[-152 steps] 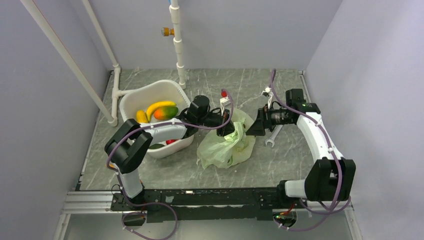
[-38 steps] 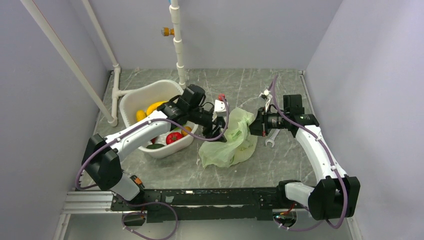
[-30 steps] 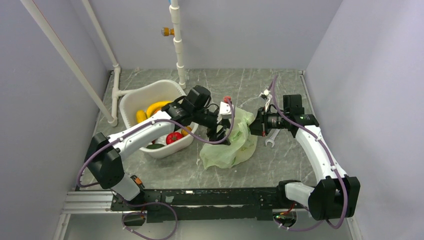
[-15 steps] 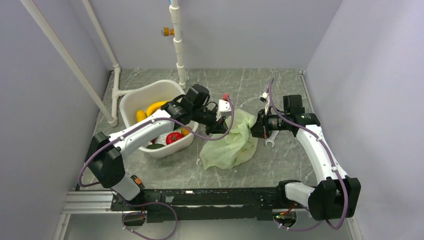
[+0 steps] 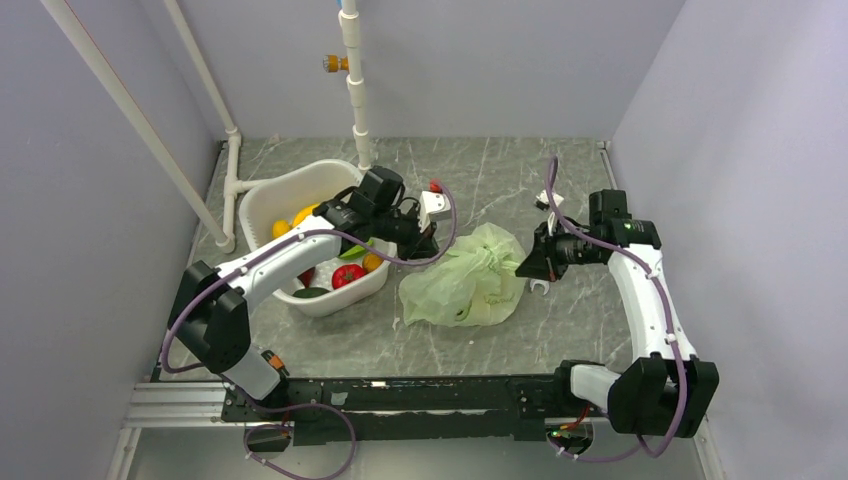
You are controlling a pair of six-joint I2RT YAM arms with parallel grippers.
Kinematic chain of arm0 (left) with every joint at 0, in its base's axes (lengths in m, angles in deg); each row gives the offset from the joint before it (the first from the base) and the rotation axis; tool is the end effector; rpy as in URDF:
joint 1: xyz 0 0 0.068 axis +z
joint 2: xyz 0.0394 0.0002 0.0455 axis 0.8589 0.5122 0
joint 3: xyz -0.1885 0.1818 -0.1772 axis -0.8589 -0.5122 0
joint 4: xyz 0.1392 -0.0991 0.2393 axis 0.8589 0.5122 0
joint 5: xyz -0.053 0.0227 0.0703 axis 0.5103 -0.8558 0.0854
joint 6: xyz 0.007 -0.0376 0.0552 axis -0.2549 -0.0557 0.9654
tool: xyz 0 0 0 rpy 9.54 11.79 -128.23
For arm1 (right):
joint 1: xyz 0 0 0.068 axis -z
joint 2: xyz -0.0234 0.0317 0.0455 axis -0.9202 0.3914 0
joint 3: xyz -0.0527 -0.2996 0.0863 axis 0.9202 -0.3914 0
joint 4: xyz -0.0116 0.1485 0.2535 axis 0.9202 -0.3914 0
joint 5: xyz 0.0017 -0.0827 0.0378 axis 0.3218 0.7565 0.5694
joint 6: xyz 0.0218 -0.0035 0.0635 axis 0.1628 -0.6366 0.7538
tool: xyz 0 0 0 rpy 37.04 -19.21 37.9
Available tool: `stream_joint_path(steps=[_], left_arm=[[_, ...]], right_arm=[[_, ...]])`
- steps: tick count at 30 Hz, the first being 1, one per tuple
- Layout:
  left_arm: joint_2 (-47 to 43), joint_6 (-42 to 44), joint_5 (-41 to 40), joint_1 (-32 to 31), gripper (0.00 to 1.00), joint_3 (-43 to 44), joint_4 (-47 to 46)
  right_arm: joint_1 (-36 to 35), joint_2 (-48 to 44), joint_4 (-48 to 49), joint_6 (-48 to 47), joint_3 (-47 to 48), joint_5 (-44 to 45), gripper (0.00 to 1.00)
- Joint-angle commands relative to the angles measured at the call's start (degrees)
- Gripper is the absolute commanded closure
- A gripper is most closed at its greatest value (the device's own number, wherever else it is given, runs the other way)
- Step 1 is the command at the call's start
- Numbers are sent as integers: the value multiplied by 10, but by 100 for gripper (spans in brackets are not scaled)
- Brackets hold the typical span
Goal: Place the fake fruits into the plastic bag and tie a complex knot
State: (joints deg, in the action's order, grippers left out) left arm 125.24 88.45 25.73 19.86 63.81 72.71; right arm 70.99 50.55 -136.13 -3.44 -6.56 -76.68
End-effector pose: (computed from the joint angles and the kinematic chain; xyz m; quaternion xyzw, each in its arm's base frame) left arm 0.2838 -0.2771 0.3264 0.5349 0.6753 -0.3792 0.3378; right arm 0.2243 0.0272 0.3250 -0.3037 0.8287 0.3628 0.2990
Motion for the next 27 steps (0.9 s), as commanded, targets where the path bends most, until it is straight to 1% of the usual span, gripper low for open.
stream_joint_path(steps=[1, 7, 10, 14, 17, 20, 23, 27], left_arm=[[-2, 6, -49, 19, 100, -15, 9], [-13, 19, -92, 29, 100, -40, 20], [-18, 19, -112, 30, 100, -54, 21], [-20, 8, -127, 30, 100, -46, 12], [-24, 9, -126, 30, 100, -4, 7], [-36, 37, -134, 30, 100, 25, 9], [-35, 75, -139, 37, 100, 8, 20], [-21, 104, -131, 47, 100, -29, 24]], right_arm=[[30, -1, -70, -99, 26, 32, 100], [81, -2, -90, -193, 7, 100, 100], [109, 8, -91, -232, 3, 119, 100], [122, 22, -86, -236, 32, 113, 100], [123, 32, -78, -215, 74, 100, 100], [132, 37, -87, -228, 95, 114, 100], [154, 38, -81, -261, 63, 134, 100], [185, 46, -36, -294, -5, 177, 100]])
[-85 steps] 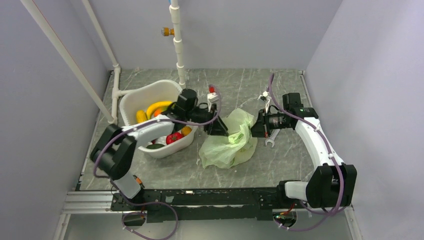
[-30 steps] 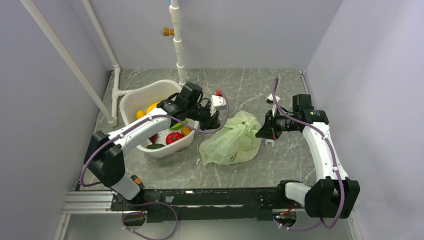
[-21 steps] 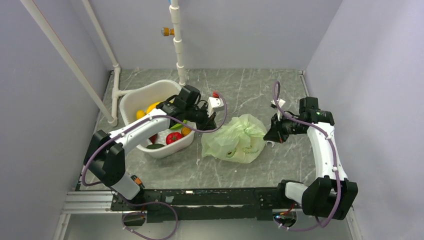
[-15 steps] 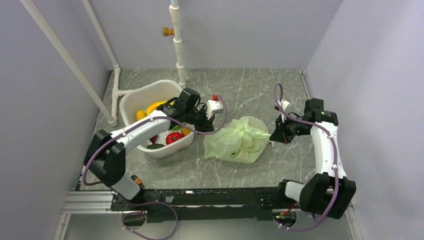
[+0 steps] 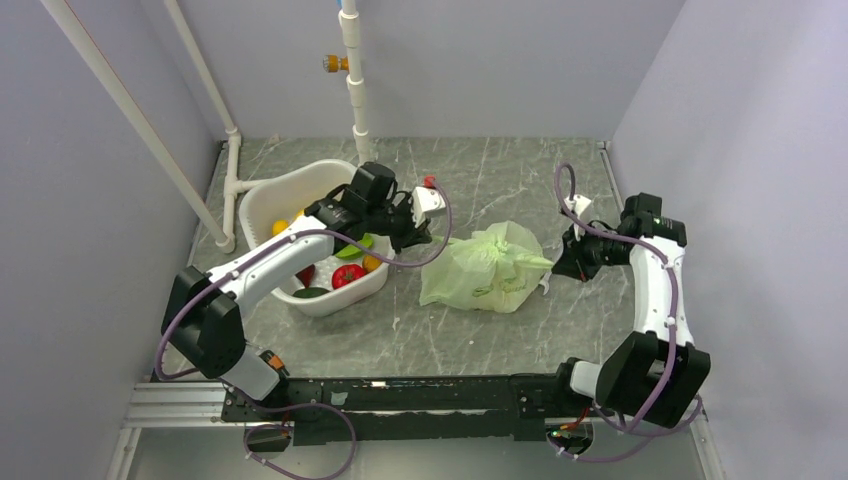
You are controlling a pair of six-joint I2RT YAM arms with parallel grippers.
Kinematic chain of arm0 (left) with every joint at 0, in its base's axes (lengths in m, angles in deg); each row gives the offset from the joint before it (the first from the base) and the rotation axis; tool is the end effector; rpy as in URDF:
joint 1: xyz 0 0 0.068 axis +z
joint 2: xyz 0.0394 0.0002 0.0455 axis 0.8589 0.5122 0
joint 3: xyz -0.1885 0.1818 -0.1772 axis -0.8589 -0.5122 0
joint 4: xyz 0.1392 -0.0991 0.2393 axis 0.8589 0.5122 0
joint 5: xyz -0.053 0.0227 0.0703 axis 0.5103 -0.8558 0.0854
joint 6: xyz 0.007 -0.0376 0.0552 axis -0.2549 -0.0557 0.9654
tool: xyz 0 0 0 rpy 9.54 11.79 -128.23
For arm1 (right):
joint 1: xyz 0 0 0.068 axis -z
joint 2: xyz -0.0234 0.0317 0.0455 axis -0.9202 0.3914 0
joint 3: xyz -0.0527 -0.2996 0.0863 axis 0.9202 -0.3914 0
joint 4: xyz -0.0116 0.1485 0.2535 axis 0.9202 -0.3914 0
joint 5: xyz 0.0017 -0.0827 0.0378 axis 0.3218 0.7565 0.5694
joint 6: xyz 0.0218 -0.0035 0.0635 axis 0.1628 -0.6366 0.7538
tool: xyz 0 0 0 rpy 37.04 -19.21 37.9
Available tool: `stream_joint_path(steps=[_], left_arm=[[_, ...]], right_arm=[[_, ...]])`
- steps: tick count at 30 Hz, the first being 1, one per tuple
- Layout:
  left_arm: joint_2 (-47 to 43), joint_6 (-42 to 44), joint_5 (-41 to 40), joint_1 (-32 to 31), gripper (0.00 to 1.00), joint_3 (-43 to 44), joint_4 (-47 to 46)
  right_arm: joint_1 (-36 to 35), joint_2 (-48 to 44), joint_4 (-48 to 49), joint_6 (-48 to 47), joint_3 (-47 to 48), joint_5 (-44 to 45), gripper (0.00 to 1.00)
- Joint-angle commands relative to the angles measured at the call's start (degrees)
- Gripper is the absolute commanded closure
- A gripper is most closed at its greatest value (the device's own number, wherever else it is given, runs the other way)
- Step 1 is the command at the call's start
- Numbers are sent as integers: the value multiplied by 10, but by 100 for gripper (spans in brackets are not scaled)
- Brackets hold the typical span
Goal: Place the fake fruits into the plastic bag and tie a complex knot
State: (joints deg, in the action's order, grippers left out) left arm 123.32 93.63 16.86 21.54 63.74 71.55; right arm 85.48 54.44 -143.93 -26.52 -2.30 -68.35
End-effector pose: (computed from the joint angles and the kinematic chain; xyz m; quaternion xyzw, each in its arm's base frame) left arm 0.2943 -0.2620 0.3374 0.5386 0.6802 -0.2934 0.4014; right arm 0.2296 -0.0370 0.3246 -0.3428 0.8523 0.2314 0.3202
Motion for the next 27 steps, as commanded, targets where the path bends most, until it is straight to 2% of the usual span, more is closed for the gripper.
stream_joint_path(steps=[1, 7, 13, 14, 17, 19, 20, 23, 24, 25, 27], left_arm=[[3, 59, -46, 29, 100, -34, 35], [25, 66, -71, 33, 100, -25, 22], [40, 53, -6, -2, 100, 46, 29], [43, 58, -2, -8, 99, 57, 36], [43, 63, 19, -13, 75, 76, 48], [40, 67, 20, -13, 47, 84, 59], [38, 69, 19, -11, 37, 87, 63], [21, 68, 19, -4, 21, 78, 51], [16, 68, 16, -2, 6, 74, 45], [10, 69, 12, 0, 1, 71, 39], [1, 70, 19, 10, 1, 66, 27]], right_arm=[[48, 12, 50, -72, -56, 100, 100], [90, 40, 47, -114, -45, 111, 100], [61, 27, -29, -114, 1, 26, 100], [57, 24, -42, -117, 5, 17, 96], [55, 18, -80, -131, 18, 2, 41], [54, 13, -99, -130, 29, 0, 23], [54, 11, -111, -131, 34, -4, 19], [36, -1, -122, -102, 22, -12, 12], [15, -8, -106, -82, 12, -7, 11], [3, -16, -85, -60, -2, 1, 11], [-46, -34, -38, -11, -32, 32, 13]])
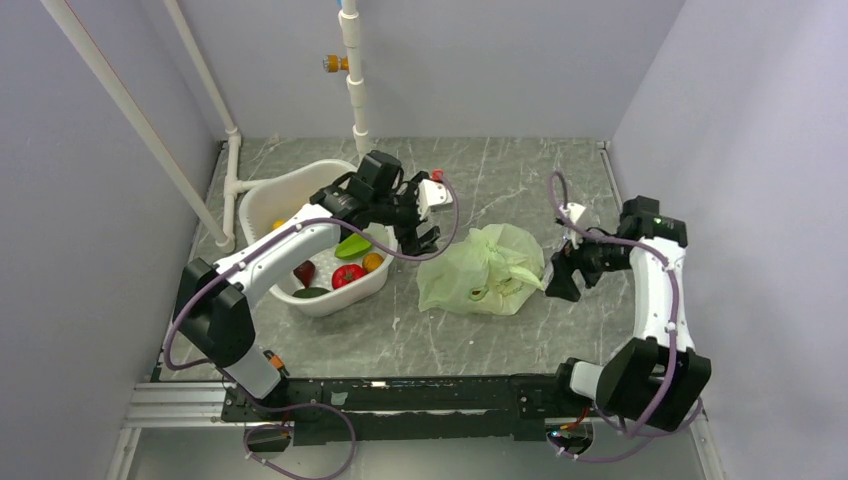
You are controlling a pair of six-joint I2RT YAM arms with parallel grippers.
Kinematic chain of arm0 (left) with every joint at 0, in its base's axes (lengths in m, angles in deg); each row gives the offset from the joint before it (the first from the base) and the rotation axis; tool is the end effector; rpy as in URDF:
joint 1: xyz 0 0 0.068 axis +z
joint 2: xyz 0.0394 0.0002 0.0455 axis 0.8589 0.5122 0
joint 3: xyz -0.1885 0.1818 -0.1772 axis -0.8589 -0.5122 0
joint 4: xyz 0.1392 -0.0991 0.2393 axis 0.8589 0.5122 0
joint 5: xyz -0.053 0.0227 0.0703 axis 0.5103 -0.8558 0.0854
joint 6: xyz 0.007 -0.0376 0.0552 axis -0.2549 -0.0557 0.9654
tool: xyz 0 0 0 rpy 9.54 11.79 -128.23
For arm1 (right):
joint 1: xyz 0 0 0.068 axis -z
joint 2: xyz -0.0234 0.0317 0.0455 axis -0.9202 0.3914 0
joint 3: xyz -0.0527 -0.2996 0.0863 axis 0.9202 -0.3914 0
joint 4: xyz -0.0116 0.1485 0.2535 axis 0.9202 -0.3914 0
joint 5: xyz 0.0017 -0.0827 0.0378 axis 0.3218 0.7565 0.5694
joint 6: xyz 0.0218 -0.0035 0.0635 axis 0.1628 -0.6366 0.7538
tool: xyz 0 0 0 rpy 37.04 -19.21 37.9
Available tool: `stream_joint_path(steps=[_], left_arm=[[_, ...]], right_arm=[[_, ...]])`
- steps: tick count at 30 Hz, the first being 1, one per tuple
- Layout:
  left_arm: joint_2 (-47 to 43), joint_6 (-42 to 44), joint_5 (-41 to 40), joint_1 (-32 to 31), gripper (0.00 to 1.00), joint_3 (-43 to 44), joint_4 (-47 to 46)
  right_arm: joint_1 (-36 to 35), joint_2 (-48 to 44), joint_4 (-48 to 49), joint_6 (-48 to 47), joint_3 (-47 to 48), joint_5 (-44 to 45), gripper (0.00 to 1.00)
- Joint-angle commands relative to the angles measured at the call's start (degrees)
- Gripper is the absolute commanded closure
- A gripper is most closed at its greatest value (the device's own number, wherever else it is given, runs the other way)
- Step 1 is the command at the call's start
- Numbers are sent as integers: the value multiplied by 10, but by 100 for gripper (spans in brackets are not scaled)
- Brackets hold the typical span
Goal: Place the fake fruits into the plastic bag and tie a complex knot
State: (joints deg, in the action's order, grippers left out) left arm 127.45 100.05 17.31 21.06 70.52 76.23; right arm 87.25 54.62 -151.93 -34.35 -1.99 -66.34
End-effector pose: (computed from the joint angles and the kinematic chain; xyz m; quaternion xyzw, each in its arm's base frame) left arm 0.3074 -0.2770 0.3473 0.5801 0.6536 -0.2765 0.3999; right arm 0.2146 -0.0405 0.3215 -0.3670 0.8544 0.2358 0.2825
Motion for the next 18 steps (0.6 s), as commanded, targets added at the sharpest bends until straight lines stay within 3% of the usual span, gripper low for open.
stream_joint_path(steps=[1, 6, 13, 18], left_arm=[[-46, 0, 10, 18, 1, -5, -35], [-80, -70, 21, 49, 0, -47, -132], [-72, -89, 13, 54, 1, -21, -134], [-62, -72, 24, 71, 1, -12, -128]], right_arm=[[-79, -45, 63, 83, -48, 23, 15], [-132, -47, 131, 155, -68, 45, 25], [-179, -25, 214, 214, -86, 105, 28], [-207, -10, 214, 226, -85, 109, 46]])
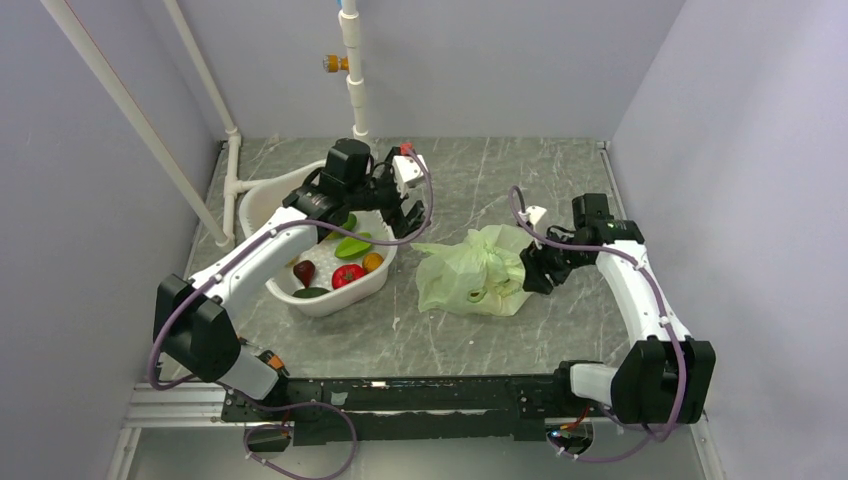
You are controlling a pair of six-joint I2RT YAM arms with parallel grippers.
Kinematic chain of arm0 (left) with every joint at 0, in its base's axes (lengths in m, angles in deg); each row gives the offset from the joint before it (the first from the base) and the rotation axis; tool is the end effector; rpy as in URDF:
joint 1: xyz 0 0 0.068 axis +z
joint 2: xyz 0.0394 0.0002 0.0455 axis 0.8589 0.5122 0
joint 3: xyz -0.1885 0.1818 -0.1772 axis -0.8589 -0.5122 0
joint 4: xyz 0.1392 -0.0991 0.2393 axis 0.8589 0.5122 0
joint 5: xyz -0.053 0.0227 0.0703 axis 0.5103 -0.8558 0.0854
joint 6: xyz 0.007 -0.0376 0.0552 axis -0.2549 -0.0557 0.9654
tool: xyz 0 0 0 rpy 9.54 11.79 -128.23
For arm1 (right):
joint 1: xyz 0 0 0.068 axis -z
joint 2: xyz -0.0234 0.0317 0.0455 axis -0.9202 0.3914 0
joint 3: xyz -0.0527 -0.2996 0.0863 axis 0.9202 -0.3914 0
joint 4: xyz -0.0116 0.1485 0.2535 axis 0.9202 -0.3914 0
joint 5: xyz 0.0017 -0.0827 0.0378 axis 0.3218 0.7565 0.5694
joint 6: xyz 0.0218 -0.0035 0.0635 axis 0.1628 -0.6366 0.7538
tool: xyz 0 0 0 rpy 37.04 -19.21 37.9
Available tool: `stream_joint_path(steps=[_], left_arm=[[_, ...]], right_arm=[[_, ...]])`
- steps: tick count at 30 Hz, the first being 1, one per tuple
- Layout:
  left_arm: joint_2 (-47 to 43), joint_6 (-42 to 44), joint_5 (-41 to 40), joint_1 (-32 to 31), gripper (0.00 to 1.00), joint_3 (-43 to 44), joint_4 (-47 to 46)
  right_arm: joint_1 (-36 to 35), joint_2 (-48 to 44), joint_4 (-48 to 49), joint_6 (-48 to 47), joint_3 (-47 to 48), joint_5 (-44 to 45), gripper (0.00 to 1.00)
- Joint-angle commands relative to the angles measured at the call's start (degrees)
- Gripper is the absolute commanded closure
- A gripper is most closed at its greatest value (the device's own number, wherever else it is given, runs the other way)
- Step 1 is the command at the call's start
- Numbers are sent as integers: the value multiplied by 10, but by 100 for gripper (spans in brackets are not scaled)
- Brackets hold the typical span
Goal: Place the fake fruits into the plastic bag and tie a complex knot
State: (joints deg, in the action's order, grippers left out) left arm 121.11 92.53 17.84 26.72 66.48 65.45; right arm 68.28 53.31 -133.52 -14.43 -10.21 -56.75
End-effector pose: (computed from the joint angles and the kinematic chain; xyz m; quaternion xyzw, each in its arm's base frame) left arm 0.3159 -0.2348 0.3816 0.5026 0.6538 -0.2804 0.4912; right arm 0.2347 0.0240 0.2841 -0.3888 0.8645 0.2031 0.2455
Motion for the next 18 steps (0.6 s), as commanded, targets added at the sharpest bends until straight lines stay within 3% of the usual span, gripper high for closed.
stream_joint_path(steps=[1, 5, 9, 10, 14, 18], left_arm=[[1, 5, 11, 18, 1, 24, -30], [6, -13, -28, 26, 1, 27, -36], [28, -25, 3, 36, 1, 64, 3], [32, -20, 19, 39, 1, 73, 22], [48, 158, 111, 44, 0, 96, 163], [69, 361, 101, 17, 0, 99, 267]], right_arm=[[-28, 1, 31, 29, -6, 15, 48], [-51, -2, 38, 39, -15, 28, 55], [-69, 8, 50, 51, -25, 46, 55], [-73, 10, 51, 53, -24, 50, 60], [-74, 9, 46, 50, -4, 59, 98], [-73, -15, 52, 39, -6, 61, 100]])
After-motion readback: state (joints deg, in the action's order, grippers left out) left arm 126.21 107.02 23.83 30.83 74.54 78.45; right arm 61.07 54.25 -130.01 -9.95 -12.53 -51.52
